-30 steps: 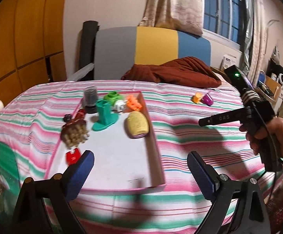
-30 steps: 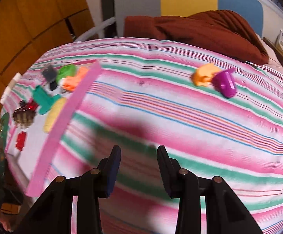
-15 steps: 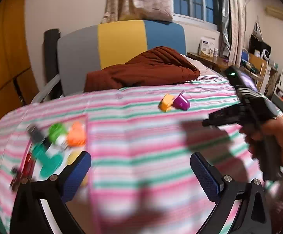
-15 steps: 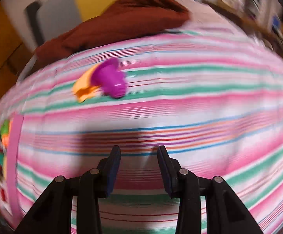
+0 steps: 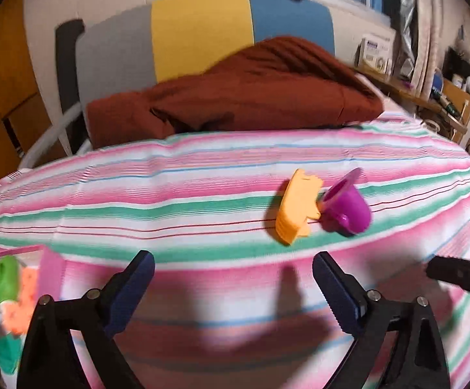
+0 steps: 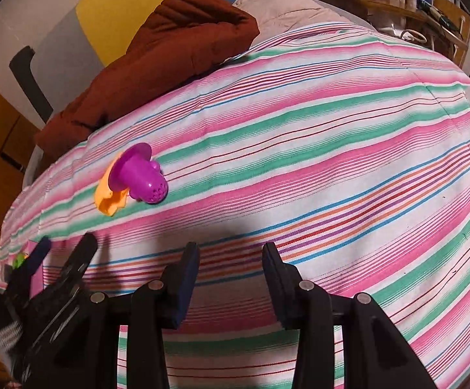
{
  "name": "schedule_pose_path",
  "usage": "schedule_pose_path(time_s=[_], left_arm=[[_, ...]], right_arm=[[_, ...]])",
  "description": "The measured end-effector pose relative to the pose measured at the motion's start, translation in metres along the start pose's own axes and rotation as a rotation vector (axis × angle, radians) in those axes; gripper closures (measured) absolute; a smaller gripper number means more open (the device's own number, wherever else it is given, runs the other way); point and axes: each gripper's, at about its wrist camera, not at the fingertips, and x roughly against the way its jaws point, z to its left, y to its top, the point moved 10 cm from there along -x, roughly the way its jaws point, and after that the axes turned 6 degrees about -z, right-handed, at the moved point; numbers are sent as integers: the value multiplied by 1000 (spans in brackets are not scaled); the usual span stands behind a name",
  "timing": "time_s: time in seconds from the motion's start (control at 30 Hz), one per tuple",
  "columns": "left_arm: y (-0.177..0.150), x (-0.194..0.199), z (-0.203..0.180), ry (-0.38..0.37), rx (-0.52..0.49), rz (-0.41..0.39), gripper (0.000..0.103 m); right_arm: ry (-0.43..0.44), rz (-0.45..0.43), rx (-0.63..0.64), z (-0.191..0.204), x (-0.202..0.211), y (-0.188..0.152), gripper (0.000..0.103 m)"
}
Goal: Organize rigid objects
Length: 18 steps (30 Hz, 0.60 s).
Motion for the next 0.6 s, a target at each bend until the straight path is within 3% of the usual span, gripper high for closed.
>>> schedule_pose_path(time_s=[0.13, 0.2, 0.43, 0.6], left_arm=[[5, -24, -13, -47, -22, 54, 26], [11, -28, -19, -60, -45, 49, 30], [18, -29, -41, -186, -101, 20, 85], [13, -20, -44, -220, -115, 8, 88]], right_arm=[[40, 24, -36, 8, -2, -2, 63], [48, 32, -39, 9, -1, -5, 63], [59, 30, -14, 16, -7, -5, 63], [74, 19, -2, 18, -6, -5, 63]])
